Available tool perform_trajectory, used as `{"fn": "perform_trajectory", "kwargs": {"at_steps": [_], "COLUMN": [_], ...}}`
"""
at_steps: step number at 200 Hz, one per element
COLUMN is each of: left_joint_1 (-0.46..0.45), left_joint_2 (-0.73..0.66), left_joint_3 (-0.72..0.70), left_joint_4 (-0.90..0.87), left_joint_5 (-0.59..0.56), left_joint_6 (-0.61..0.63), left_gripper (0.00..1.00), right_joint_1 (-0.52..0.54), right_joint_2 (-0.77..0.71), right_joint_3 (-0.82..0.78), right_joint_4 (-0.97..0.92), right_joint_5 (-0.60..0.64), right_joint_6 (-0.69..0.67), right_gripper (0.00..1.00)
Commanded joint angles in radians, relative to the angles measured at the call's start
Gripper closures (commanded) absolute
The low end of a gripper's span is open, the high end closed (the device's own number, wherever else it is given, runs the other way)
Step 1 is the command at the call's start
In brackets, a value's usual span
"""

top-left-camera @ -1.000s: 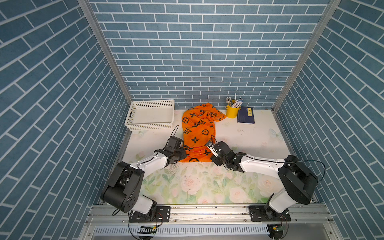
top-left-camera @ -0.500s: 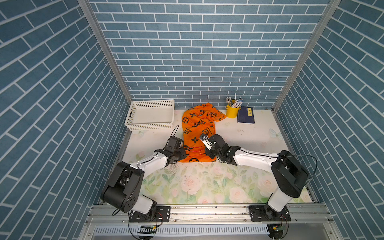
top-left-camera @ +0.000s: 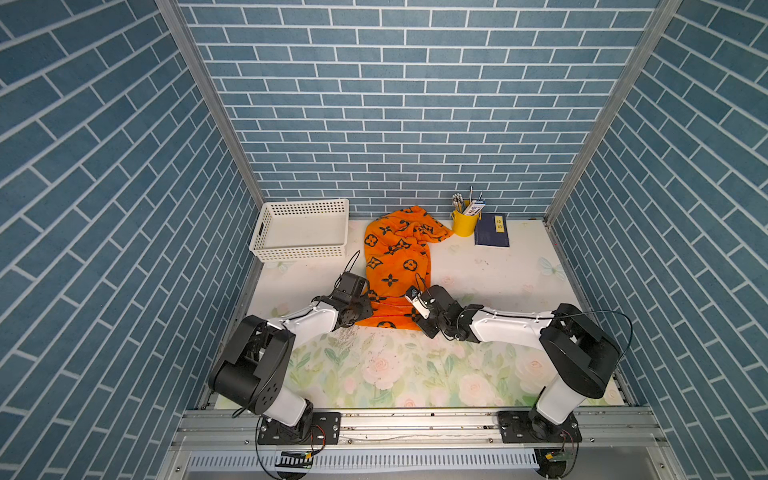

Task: Roll up the pillowcase
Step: Roll the pillowcase at the center of the board.

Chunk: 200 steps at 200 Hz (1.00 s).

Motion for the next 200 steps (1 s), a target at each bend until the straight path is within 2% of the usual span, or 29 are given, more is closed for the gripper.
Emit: {"fn": "perform_trajectory", "kwargs": {"at_steps": [1,28,41,53,71,103,131,167,189,200], "left_joint_1": [0.002,0.015,0.031,0.056,0.099,0.166,0.222,0.245,0.252,0.256], "left_joint_2": [-0.019,-0.066,-0.086,-0.112,-0.162,-0.227,-0.280,-0.318,-0.330,-0.337], "left_joint_3": [0.031,0.069,0.075,0.068,0.045,0.020,-0.007,-0.021,-0.022,-0.021], "left_joint_4": [-0.029,-0.061,-0.074,-0.084,-0.086,-0.115,-0.123,-0.133,-0.141,-0.145], "left_joint_5": [-0.005,0.009,0.021,0.036,0.063,0.095,0.126,0.144,0.148,0.151], "left_joint_6": [0.018,0.017,0.007,-0.004,-0.012,0.003,0.011,0.018,0.024,0.025], "left_gripper": [0.62,0.58,0.48,0.44,0.38,0.36,0.36,0.36,0.36,0.36], "right_joint_1": [0.029,0.095,0.132,0.158,0.172,0.179,0.180,0.177,0.169,0.156], "right_joint_2": [-0.089,-0.122,-0.100,-0.063,-0.003,0.073,0.142,0.217,0.264,0.280], "right_joint_3": [-0.001,-0.083,-0.105,-0.108,-0.109,-0.112,-0.071,-0.033,0.004,0.022], "right_joint_4": [0.065,0.236,0.291,0.325,0.383,0.503,0.480,0.455,0.433,0.414], "right_joint_5": [0.078,0.067,0.056,0.057,0.051,0.013,0.012,0.010,0.014,0.008], "right_joint_6": [-0.084,-0.302,-0.420,-0.510,-0.593,-0.717,-0.755,-0.766,-0.743,-0.723], "right_gripper": [0.35,0.30,0.30,0.30,0.33,0.34,0.35,0.42,0.51,0.60]}}
